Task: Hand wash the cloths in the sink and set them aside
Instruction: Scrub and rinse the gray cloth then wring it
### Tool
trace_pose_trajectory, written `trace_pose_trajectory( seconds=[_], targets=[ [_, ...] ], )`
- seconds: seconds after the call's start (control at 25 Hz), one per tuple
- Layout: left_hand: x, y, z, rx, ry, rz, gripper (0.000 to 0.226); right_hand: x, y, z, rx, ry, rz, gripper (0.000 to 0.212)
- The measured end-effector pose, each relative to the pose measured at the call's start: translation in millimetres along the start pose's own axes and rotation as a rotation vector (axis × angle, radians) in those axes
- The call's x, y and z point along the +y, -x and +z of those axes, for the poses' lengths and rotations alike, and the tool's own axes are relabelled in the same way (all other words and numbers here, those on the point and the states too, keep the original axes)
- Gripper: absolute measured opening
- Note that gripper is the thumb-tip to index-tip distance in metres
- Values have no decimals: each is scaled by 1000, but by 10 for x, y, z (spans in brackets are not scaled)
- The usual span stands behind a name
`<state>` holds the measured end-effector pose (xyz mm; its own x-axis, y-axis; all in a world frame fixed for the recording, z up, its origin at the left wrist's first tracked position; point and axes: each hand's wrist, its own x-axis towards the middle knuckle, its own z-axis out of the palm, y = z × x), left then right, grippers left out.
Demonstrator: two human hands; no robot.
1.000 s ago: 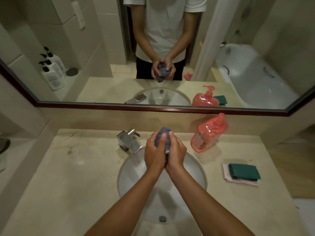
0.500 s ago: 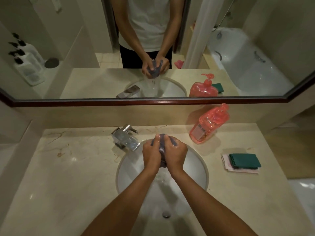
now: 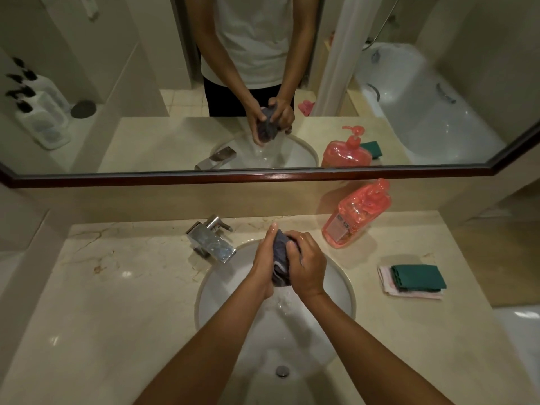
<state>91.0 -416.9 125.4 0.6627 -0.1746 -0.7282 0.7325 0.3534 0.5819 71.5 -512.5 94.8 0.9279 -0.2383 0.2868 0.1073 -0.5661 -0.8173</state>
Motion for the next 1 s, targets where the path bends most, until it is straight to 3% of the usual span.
trace_pose_trajectory(
  seconds=[0.12, 0.28, 0.4, 0.48, 0.56, 0.64, 0.72, 0.84, 1.0],
  targets=[
    [85, 30, 95, 14, 43, 92, 51, -59, -44, -40, -31, -188, 190, 55],
    [122, 58, 139, 290, -81, 586, 13, -346, -256, -120, -63, -788, 789, 50],
    [148, 124, 92, 207, -358, 995, 12, -492, -391, -325, -341, -1115, 1152, 65],
    [154, 159, 66, 132, -485, 1118, 11, -561, -438, -363, -349, -1245, 1244, 66],
    [133, 178, 85, 106, -432, 1064, 12, -643, -441, -261, -200, -1254, 1194, 56],
    [88, 192, 130, 60, -217, 883, 18, -640, -393, -114, 66, -1092, 1065, 39],
    [65, 216, 170, 48, -49, 733, 26, -622, -338, -39, 222, -886, 880, 26],
    [85, 198, 214, 149, 35, 616, 32, -615, -266, -11, 206, -692, 610, 38],
    [99, 173, 235, 284, 26, 662, 37, -645, -203, 18, 184, -621, 480, 24]
  ],
)
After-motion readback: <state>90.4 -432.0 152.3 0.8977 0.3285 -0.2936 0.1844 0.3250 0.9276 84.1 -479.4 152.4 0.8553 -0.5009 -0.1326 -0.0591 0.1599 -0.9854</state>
